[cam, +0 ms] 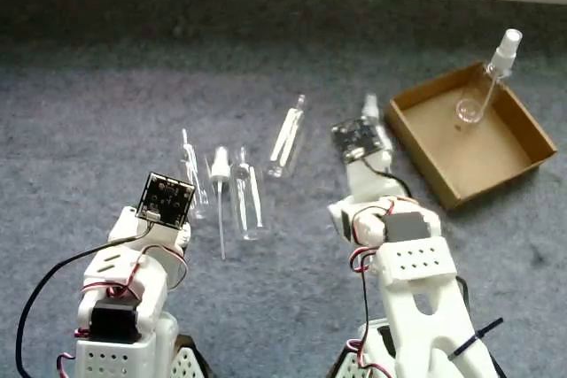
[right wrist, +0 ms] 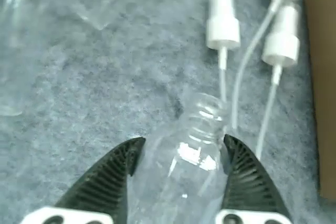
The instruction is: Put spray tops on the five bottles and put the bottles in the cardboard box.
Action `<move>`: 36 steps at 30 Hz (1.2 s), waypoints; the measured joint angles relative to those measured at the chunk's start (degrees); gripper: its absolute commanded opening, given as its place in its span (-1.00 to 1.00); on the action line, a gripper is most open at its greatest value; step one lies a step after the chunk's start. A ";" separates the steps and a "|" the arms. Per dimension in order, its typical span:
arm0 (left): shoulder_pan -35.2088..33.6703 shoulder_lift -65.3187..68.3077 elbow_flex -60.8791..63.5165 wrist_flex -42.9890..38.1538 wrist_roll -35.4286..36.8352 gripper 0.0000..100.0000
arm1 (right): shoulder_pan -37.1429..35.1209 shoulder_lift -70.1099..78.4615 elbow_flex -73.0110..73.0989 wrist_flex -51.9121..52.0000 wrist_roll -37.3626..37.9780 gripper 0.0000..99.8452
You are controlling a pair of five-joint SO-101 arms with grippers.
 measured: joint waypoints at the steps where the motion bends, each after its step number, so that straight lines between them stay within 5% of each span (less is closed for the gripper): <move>1: 0.00 0.00 0.00 0.00 0.00 -0.99 | -1.05 0.00 0.00 0.00 1.14 -0.77; 21: 0.00 0.00 0.00 0.00 0.00 -0.99 | -3.25 17.23 0.00 -3.96 2.81 -0.76; 28: 0.00 0.09 1.32 -0.44 0.00 -0.99 | -3.25 19.78 0.00 -5.45 2.81 -0.46; 36: 0.00 0.09 2.73 -2.37 0.00 -0.99 | -3.25 19.78 0.00 -5.45 2.73 -0.45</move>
